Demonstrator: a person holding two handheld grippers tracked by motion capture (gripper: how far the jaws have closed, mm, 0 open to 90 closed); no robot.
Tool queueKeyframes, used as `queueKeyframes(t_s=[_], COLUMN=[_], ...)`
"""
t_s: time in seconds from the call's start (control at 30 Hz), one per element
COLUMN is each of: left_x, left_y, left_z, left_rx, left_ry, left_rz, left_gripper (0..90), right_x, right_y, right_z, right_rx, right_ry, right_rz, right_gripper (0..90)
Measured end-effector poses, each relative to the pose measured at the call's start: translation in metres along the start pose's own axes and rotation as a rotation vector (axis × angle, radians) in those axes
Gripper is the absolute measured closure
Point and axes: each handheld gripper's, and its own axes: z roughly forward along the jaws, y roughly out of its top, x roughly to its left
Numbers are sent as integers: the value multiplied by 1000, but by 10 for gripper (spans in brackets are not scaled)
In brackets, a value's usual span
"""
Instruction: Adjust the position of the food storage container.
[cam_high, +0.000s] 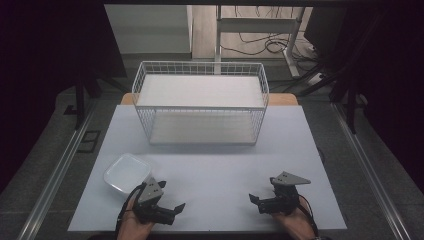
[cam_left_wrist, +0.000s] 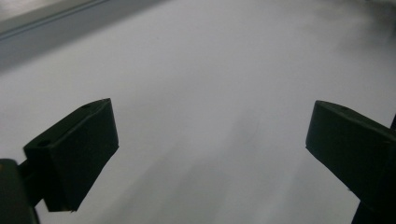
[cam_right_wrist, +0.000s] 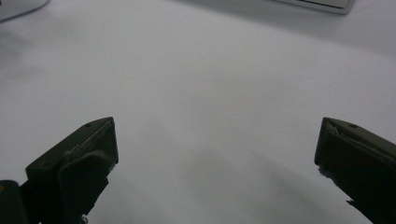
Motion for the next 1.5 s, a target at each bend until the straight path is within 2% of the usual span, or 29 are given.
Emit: queueKeyframes(t_s=[0.1, 0.13, 0.17, 0.43, 0.57, 0.7, 0.73, 0.77, 0.8, 0.83, 0.87, 0.9, 0.93, 0.97, 1.0, 1.03, 1.07, 1.17, 1.2, 1.23, 1.27, 1.37, 1.4, 1.5], left_x=[0, 1, 1, 5, 5, 8, 10, 11, 13, 13, 13, 14, 15, 15, 16, 17, 19, 20, 21, 21, 24, 28, 31, 35], left_y=[1, 1, 2, 4, 6, 8, 8, 8, 9, 9, 9, 8, 6, 6, 3, 1, -4, -9, -14, -14, -22, -29, -37, -44], left_z=[1, 0, -1, -8, -10, -17, -21, -25, -33, -33, -38, -43, -52, -52, -58, -63, -71, -80, -89, -89, -99, -109, -118, -126], left_rx=[0, -10, -17, -29, -31, -54, -67, -76, -98, -98, -104, -108, -108, -108, -105, -107, -108, -97, -94, -94, -93, -90, -78, -78], left_ry=[-3, -26, -27, -24, -3, 16, 18, 19, 30, 30, 35, 42, 66, 66, 83, 86, 88, 110, 138, 138, 170, 192, 227, 240], left_rz=[-4, -11, -13, -23, -26, -42, -44, -49, -48, -48, -50, -51, -46, -46, -54, -67, -89, -100, -109, -109, -129, -145, -144, -165], left_gripper=[16, 16, 18, 108, 149, 296, 296, 338, 437, 488, 488, 564, 696, 750, 819, 819, 893, 900, 900, 900, 900, 900, 900, 900], right_x=[0, 0, 0, 0, 1, 1, 1, 1, 1, 1, 2, 2, 2, 2, 2, 2, 2, 2, 1, 1, 1, 1, 1, 2], right_y=[0, 0, 1, 1, 2, 2, 2, 2, 3, 3, 3, 3, 3, 3, 3, 3, 3, 4, 4, 4, 4, 4, 4, 4], right_z=[0, 0, -1, -1, -2, -2, -2, -2, -2, -2, -2, -2, -3, -3, -3, -3, -3, -3, -3, -3, -3, -2, -1, -1], right_rx=[-9, -12, -16, -10, -22, -20, -17, -17, -21, -21, -23, -22, -22, -22, -21, -21, -18, -17, -13, -13, -11, -11, -8, -4], right_ry=[4, 5, 5, 1, 2, 6, 7, 6, 6, 6, 4, 1, 1, 1, -5, -5, -9, -12, -15, -15, -17, -19, -24, -25], right_rz=[5, 6, 7, -4, -1, 3, 3, -1, -8, -8, -10, -11, -14, -14, -16, -16, -22, -28, -32, -32, -34, -36, -34, -33], right_gripper=[0, 0, 0, 0, 0, 0, 0, 1, 4, 4, 5, 7, 9, 9, 10, 12, 15, 17, 19, 19, 20, 21, 21, 21])
